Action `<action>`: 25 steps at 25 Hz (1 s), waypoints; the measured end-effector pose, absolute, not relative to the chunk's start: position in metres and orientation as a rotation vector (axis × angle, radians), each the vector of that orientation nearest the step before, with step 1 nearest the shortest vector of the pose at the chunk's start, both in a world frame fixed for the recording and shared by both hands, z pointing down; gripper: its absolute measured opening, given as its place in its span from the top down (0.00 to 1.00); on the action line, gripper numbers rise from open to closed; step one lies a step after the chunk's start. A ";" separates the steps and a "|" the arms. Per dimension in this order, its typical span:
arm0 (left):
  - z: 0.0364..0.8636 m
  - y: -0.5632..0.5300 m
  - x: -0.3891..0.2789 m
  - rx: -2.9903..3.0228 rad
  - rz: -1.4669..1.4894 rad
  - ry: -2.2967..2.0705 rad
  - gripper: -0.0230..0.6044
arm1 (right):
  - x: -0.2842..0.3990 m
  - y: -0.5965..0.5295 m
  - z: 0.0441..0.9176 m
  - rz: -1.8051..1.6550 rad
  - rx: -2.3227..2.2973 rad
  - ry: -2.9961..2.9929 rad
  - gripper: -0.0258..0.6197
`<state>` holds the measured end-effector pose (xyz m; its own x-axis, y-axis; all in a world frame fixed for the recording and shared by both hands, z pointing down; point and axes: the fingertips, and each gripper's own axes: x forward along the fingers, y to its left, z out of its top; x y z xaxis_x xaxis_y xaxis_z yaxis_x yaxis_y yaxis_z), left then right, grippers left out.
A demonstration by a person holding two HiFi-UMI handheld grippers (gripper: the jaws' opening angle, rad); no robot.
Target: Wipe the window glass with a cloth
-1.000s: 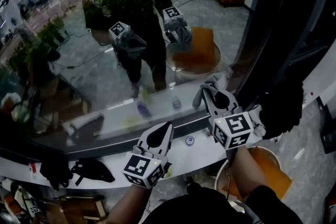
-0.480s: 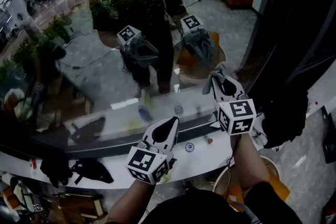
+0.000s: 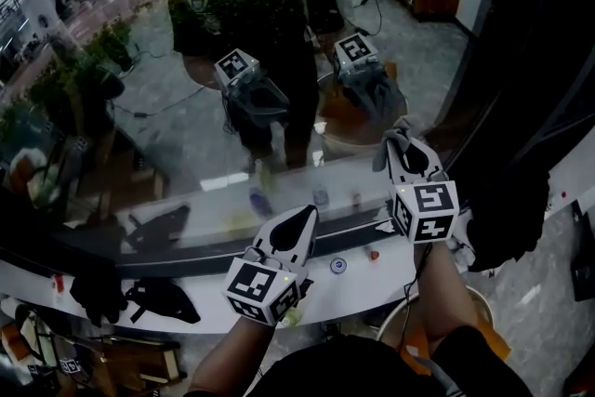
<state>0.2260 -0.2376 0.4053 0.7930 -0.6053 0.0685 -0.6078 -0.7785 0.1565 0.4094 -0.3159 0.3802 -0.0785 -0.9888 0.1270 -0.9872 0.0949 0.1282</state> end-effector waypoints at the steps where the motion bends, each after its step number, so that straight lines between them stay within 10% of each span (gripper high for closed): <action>1: 0.405 -0.237 0.229 2.811 0.020 -0.963 0.95 | 0.411 -0.315 0.380 -0.016 1.997 -2.182 0.88; 25: 0.413 -0.241 0.123 2.781 0.030 -1.053 0.95 | 0.300 -0.332 0.382 -0.032 1.933 -2.219 0.88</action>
